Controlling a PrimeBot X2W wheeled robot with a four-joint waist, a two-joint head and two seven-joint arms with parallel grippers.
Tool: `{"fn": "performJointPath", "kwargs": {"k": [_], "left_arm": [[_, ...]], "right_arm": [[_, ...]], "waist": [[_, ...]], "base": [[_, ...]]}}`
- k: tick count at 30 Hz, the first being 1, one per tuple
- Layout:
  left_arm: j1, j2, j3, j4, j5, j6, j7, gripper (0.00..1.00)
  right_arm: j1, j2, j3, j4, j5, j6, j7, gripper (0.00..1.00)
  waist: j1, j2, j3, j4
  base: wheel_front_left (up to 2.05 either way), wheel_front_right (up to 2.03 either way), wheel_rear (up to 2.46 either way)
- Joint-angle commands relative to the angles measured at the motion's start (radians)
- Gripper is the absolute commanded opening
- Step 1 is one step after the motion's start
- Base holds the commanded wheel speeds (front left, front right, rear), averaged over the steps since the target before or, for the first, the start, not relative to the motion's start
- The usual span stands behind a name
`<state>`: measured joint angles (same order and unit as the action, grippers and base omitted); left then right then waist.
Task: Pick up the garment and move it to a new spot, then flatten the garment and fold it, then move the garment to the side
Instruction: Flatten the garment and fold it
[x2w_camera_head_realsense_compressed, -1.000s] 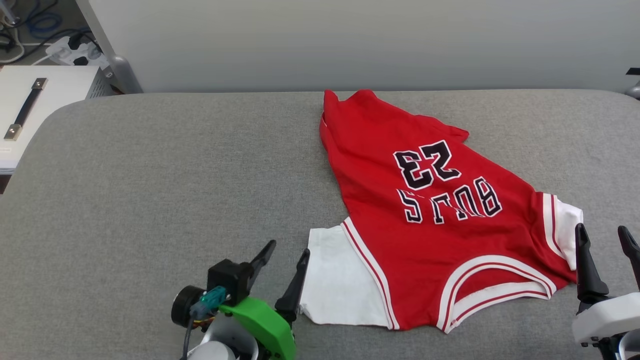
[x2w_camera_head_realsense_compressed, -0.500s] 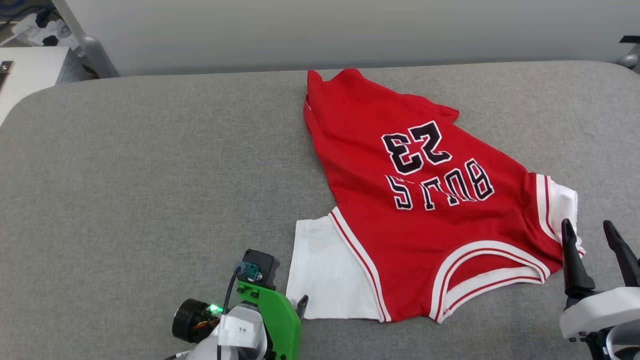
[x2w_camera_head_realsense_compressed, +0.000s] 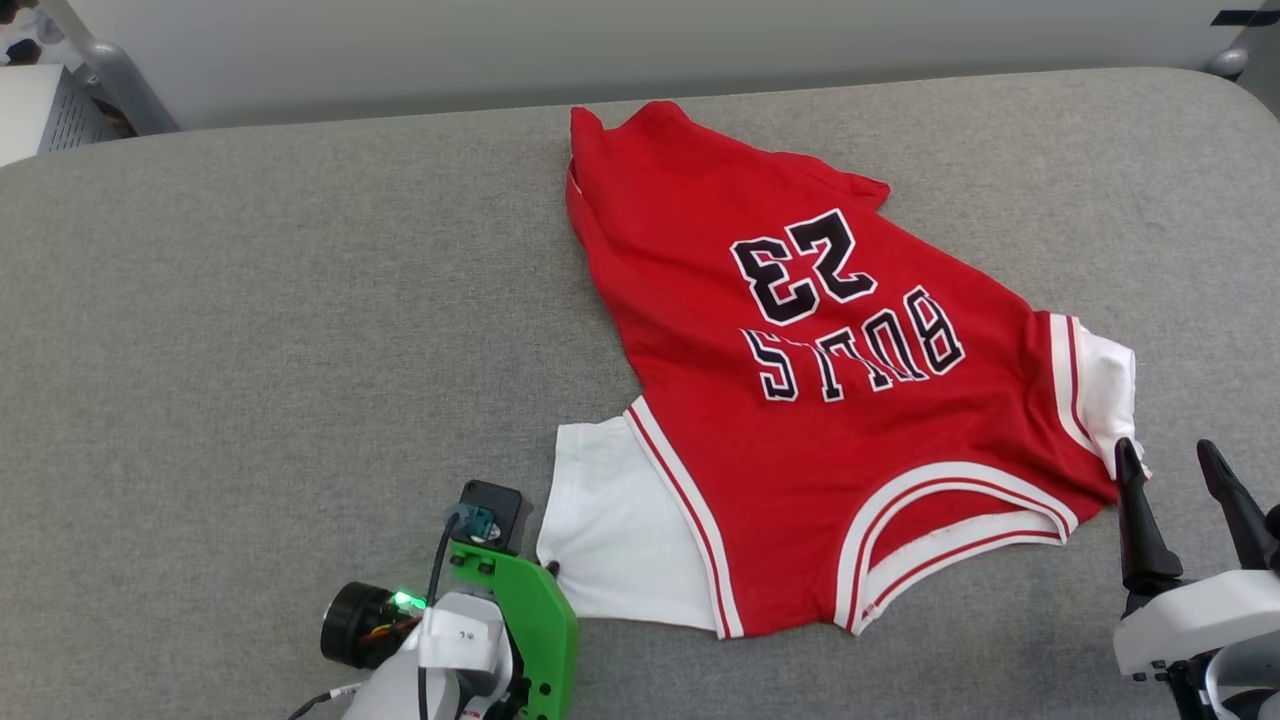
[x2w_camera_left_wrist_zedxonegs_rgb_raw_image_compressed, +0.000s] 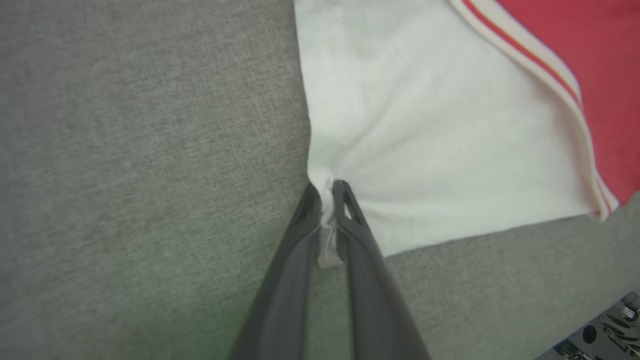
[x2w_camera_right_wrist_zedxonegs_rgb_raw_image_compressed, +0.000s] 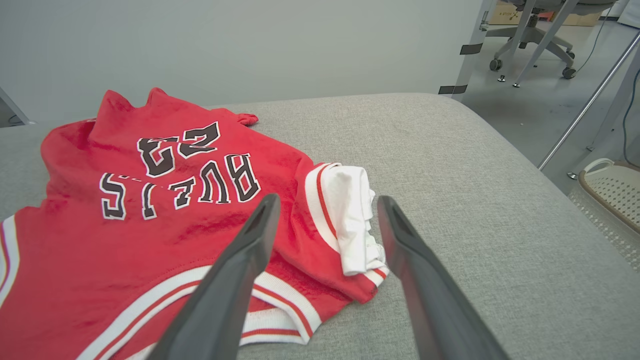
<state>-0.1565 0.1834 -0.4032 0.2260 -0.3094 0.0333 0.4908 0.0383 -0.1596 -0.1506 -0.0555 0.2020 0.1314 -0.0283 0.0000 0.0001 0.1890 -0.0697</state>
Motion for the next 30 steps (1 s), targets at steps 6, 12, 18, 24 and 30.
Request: {"fn": "performJointPath", "kwargs": {"k": [6, 12, 18, 24, 30], "left_arm": [[0.005, 0.007, 0.040, 0.020, -0.031, 0.014, -0.075, 0.00], [0.005, 0.038, 0.102, -0.043, -0.044, 0.041, -0.145, 0.00], [-0.001, 0.071, 0.161, -0.087, -0.051, 0.064, -0.205, 0.00], [-0.019, 0.096, 0.200, -0.051, -0.077, 0.052, -0.247, 0.00], [-0.045, 0.112, 0.212, 0.047, -0.091, 0.018, -0.309, 0.00]], "right_arm": [[-0.006, -0.007, 0.008, 0.025, 0.002, -0.001, 0.002, 1.00], [0.009, -0.010, 0.010, 0.037, 0.005, -0.001, 0.014, 1.00], [0.013, -0.008, 0.016, 0.046, 0.010, -0.001, 0.022, 1.00], [0.009, -0.008, 0.027, 0.066, 0.016, -0.001, 0.040, 1.00], [-0.001, -0.017, 0.025, 0.091, 0.017, -0.001, 0.061, 1.00]], "waist": [[0.0000, -0.0001, -0.043, 0.033], [0.0000, -0.0001, -0.076, 0.069], [0.0000, -0.0001, -0.074, 0.095], [0.0000, -0.0001, -0.048, 0.110], [0.0000, -0.0001, -0.030, 0.117]], "base": [[0.00, 0.00, 0.00], [0.00, 0.00, 0.00], [0.00, 0.00, 0.00], [0.00, 0.00, 0.00], [0.00, 0.00, 0.00]]}}
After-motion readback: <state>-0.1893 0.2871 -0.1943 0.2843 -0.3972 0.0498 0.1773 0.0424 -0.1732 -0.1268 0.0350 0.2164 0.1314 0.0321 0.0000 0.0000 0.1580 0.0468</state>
